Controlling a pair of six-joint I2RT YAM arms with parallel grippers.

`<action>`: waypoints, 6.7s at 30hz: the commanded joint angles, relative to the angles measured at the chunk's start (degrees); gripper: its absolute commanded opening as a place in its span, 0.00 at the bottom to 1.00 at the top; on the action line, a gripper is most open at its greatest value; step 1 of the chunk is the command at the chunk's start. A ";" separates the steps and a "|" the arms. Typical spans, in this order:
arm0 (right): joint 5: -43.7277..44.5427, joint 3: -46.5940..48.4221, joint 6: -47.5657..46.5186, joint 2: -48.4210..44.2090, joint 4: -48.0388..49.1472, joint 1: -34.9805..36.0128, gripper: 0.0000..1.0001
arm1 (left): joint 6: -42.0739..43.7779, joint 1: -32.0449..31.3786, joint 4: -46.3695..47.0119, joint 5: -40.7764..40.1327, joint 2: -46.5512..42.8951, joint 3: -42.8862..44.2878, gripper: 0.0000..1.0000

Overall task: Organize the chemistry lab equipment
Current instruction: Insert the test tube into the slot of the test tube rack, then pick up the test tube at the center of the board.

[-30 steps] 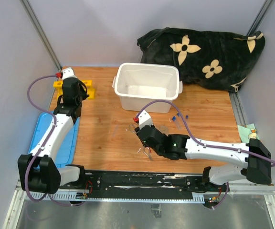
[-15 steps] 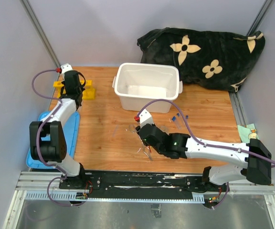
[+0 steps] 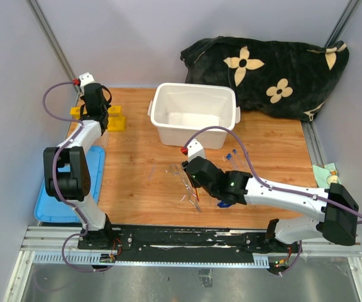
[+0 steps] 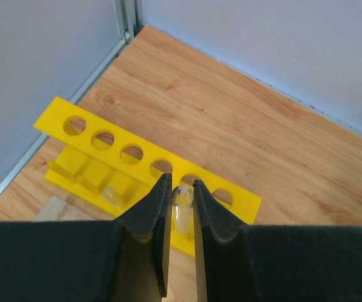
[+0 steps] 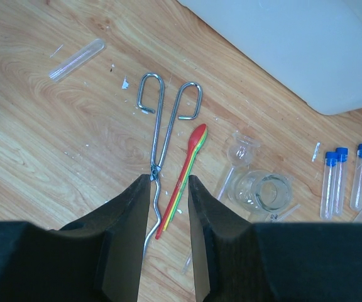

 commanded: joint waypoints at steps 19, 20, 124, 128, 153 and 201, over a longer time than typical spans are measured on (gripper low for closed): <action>-5.23 -1.31 0.03 0.85 2.02 -4.27 0.31 | 3.06 0.42 3.41 -2.44 3.69 1.99 0.00; -5.32 -1.39 0.18 0.83 2.02 -4.29 0.31 | 3.06 0.42 3.52 -2.42 3.79 1.88 0.00; -8.18 -4.61 1.12 -1.03 3.69 -7.28 0.31 | 2.44 0.46 -0.26 -1.20 2.85 1.44 0.00; -8.18 -4.57 0.87 -0.87 3.77 -7.30 0.31 | 2.52 0.42 -0.13 -1.63 3.79 1.32 0.00; -8.56 -5.80 0.89 -1.57 4.21 -8.42 0.31 | 2.36 0.44 0.50 -2.77 7.82 0.52 0.00; -15.46 4.66 5.09 5.40 -0.29 -7.26 0.42 | -17.44 0.42 -14.24 28.18 -27.99 -11.33 0.61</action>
